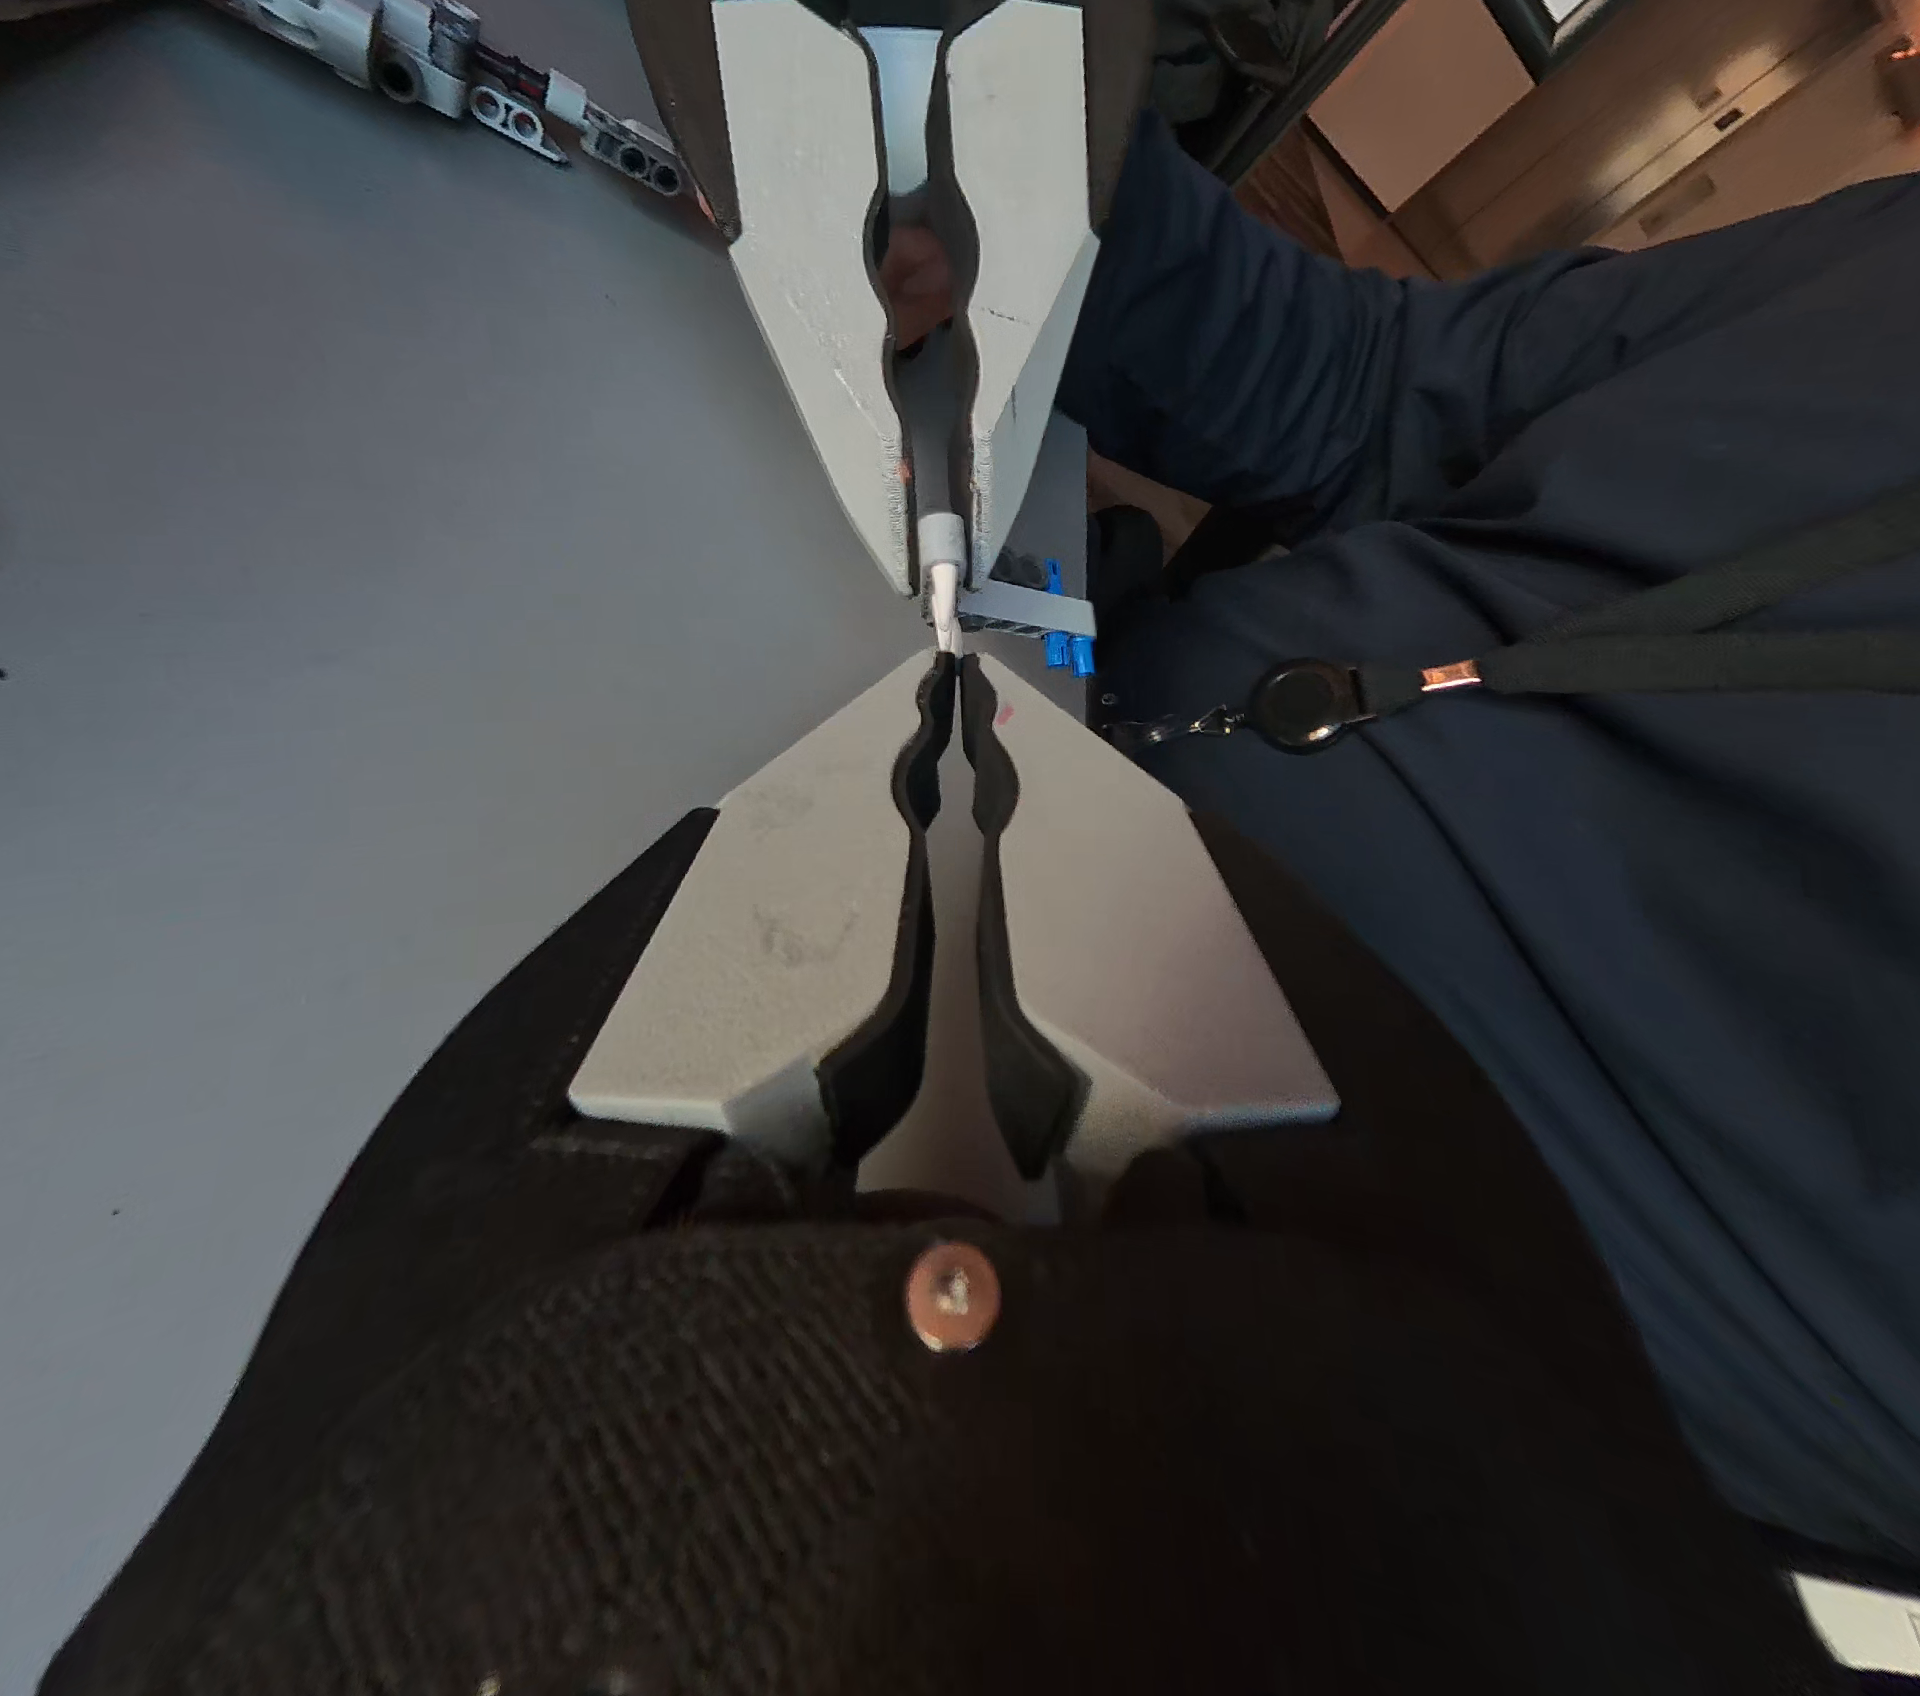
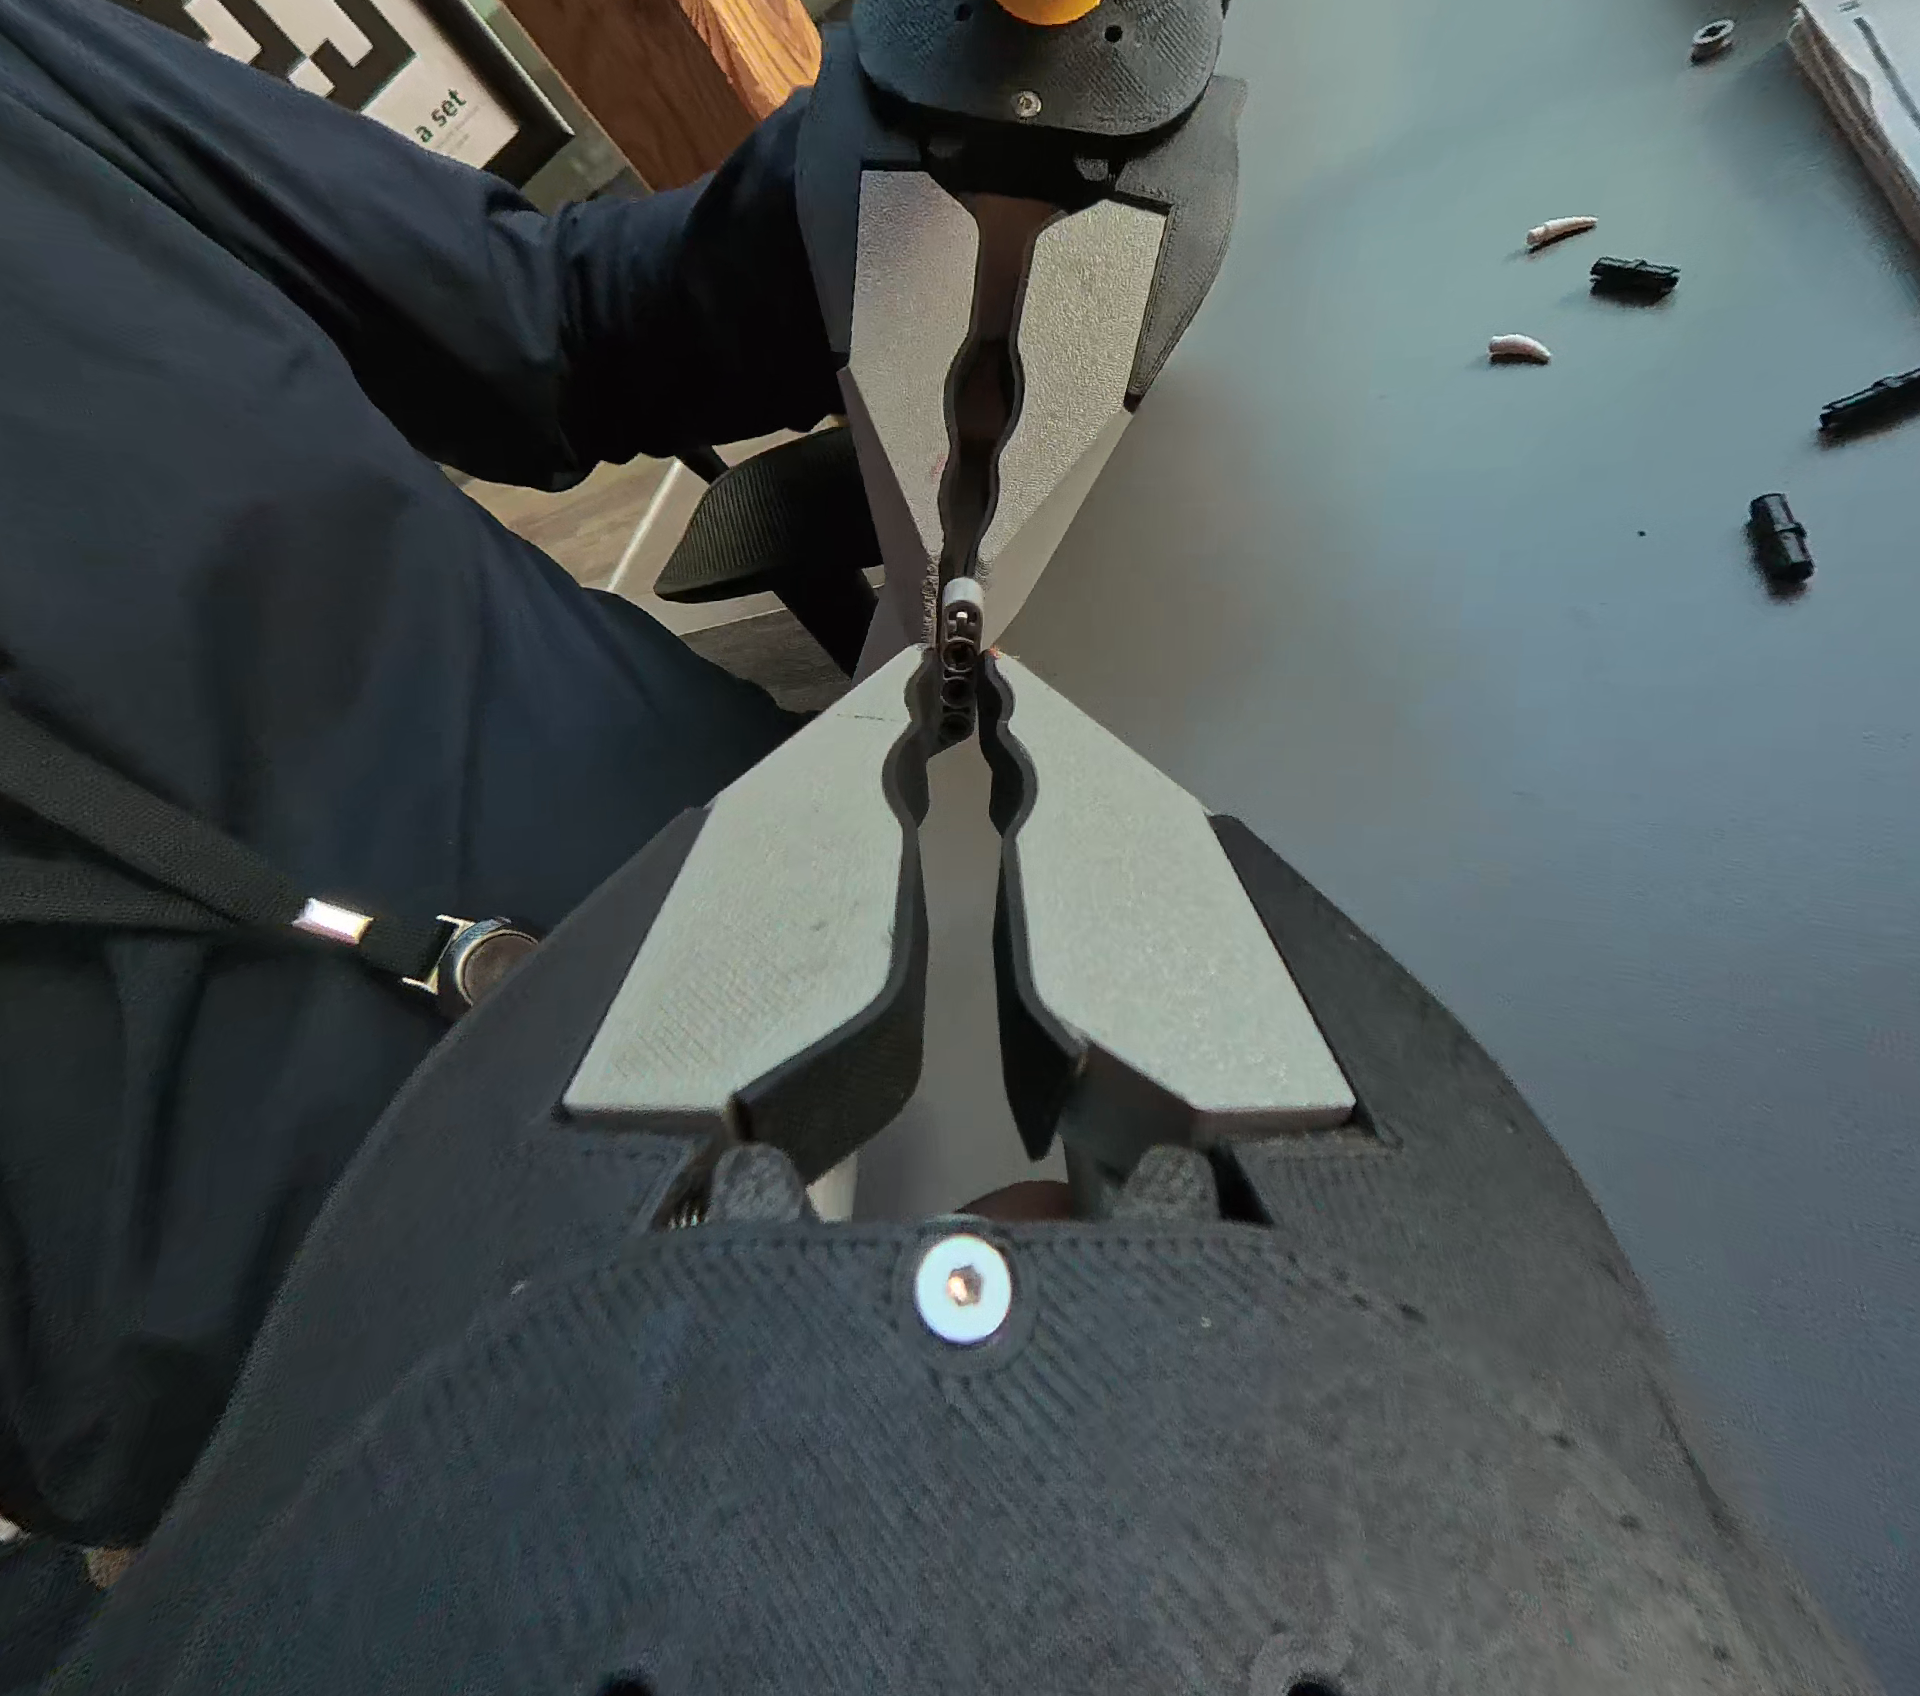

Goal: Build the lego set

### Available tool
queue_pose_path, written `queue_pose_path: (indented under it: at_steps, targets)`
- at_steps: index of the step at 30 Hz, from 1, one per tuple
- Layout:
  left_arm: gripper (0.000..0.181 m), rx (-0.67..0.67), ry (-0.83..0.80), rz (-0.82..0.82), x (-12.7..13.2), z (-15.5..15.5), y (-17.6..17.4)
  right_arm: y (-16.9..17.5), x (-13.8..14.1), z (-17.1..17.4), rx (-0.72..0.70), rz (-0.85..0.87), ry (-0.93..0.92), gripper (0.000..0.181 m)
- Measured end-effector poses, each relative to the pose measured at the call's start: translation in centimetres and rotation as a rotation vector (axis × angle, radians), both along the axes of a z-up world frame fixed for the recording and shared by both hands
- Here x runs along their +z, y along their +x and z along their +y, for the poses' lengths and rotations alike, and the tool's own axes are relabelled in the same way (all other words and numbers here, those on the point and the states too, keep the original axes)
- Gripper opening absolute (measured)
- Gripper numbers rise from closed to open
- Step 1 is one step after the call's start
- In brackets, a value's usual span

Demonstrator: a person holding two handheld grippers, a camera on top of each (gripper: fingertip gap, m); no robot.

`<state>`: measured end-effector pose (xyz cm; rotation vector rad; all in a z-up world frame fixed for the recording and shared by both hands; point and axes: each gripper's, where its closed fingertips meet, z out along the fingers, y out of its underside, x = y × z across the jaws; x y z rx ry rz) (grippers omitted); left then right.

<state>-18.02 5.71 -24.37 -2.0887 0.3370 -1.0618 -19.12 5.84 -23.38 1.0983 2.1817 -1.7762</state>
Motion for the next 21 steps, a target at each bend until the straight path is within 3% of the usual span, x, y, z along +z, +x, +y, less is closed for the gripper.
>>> queue_pose_path:
  at_steps: [12, 21]
  targets:
    - [0.000, -0.165, -0.044, -0.036, -0.1, -1.5, 1.4, 1.3, -0.2, -1.3, 0.114, -0.081, -0.050, 0.004]
    - [0.000, -0.137, -0.044, -0.117, 0.7, -1.1, 0.8, 0.6, 0.7, -1.0, 0.076, -0.095, -0.137, 0.005]
